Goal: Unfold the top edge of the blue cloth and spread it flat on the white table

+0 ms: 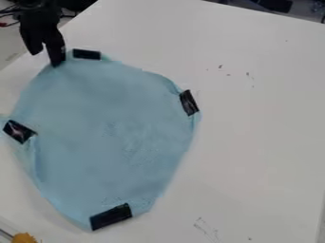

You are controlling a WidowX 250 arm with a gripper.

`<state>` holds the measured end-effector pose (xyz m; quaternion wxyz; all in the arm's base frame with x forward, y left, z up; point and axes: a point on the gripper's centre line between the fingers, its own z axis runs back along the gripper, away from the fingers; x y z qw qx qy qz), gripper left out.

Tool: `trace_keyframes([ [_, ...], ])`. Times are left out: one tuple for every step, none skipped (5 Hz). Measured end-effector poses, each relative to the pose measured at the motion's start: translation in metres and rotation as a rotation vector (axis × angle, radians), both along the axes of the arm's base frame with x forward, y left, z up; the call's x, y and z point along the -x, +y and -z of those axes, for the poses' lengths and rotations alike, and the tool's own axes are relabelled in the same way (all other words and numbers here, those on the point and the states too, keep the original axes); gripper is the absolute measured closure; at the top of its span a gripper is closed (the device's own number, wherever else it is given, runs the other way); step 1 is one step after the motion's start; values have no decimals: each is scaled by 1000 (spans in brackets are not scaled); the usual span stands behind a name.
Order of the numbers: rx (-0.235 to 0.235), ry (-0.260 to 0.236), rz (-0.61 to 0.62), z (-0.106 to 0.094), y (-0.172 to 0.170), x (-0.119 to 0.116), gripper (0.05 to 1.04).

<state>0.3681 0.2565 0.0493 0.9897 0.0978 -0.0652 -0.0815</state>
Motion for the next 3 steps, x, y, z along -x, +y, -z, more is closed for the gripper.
trace_keyframes([
  [-37,-7,35,-10,9,-9,83],
  [-20,3,43,-7,6,-7,83],
  [10,-9,52,-11,-2,-4,83],
])
